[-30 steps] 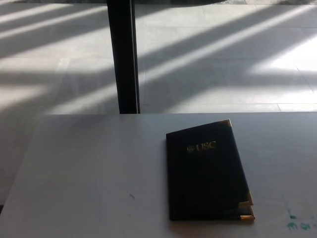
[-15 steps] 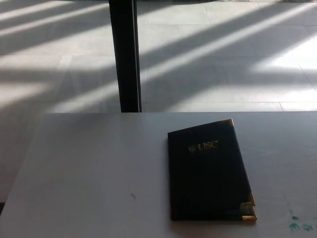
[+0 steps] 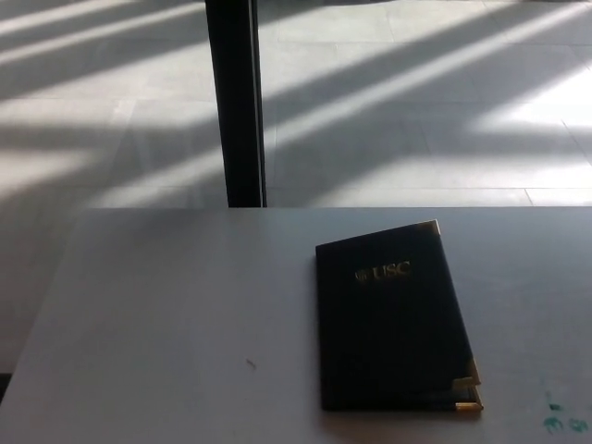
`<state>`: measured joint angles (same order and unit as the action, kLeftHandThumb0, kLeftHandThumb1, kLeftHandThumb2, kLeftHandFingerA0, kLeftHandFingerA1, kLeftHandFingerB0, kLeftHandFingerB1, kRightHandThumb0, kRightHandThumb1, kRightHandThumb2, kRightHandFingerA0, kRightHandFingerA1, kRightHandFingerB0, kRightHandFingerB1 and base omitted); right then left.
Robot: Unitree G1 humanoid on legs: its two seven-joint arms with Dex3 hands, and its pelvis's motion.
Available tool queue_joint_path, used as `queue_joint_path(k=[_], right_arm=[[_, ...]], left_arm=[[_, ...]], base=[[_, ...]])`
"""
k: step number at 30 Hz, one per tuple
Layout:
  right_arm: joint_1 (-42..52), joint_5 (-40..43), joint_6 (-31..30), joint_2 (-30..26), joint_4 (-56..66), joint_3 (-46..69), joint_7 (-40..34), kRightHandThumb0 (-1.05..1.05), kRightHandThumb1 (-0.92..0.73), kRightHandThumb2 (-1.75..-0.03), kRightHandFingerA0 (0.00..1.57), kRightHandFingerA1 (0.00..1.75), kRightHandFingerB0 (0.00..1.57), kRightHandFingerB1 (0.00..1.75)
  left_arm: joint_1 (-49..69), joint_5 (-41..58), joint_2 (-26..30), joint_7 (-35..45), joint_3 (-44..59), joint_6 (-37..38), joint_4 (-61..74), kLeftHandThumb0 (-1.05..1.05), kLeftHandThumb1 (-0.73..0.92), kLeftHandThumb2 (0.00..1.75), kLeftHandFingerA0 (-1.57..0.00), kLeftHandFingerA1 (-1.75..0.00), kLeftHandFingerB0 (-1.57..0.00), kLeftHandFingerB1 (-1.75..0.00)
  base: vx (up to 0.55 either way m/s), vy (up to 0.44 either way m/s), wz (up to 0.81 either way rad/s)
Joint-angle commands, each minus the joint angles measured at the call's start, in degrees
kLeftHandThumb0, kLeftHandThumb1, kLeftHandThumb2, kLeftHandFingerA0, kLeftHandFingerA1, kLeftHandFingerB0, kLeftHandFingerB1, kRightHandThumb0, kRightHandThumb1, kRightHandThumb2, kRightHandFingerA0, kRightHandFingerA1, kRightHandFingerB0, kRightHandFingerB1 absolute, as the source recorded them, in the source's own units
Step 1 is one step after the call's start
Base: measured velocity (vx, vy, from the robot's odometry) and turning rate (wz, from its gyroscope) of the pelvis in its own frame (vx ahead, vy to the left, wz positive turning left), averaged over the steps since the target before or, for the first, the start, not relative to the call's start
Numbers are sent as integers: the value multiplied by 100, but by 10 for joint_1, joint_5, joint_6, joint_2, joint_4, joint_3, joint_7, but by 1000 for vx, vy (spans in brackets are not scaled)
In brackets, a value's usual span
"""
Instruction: There is a diary kept infront of the robot and the robot uses its right hand to grab its cover and puses it to the left to open it.
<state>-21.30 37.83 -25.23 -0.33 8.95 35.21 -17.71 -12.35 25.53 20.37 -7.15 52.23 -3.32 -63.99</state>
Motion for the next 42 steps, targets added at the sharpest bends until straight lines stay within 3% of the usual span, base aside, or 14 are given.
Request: queue_joint_path(k=[1, 9, 10, 28, 29, 42], right_arm=[[38, 11, -19, 22, -10, -40, 18, -80, -92, -72, 29, 47, 21, 41], [76, 12, 3, 52, -64, -74, 52, -85, -92, -76, 17, 44, 13, 40], [81, 12, 5, 54, -71, -77, 58, -38, -51, -113, 0, 50, 1, 50], [128, -25, 59, 135, -118, -168, 95, -37, -52, -113, 0, 50, 1, 50], [130, -28, 62, 138, -118, -175, 94, -85, -92, -74, 17, 41, 13, 38], [170, -32, 65, 155, -85, -238, 90, -84, -92, -75, 19, 46, 13, 40]], left_arm=[[8, 20, 13, -2, -5, 12, -7, -96, 92, 143, -53, -104, -17, -76], [10, 27, 15, -12, -15, 15, -10, -98, 92, 143, -52, -105, -20, -78], [10, 27, 16, -11, -18, 15, -12, -97, 92, 143, -51, -103, -18, -76], [9, 45, 22, -6, -30, 21, -17, -98, 92, 143, -48, -101, -16, -75], [11, 44, 21, -8, -32, 20, -13, -97, 92, 142, -48, -101, -16, -75], [10, 47, 23, -17, -45, 24, -20, -96, 92, 143, -48, -101, -16, -75]], base=[[0, 0, 0], [0, 0, 0], [0, 0, 0], [0, 0, 0], [0, 0, 0], [0, 0, 0]])
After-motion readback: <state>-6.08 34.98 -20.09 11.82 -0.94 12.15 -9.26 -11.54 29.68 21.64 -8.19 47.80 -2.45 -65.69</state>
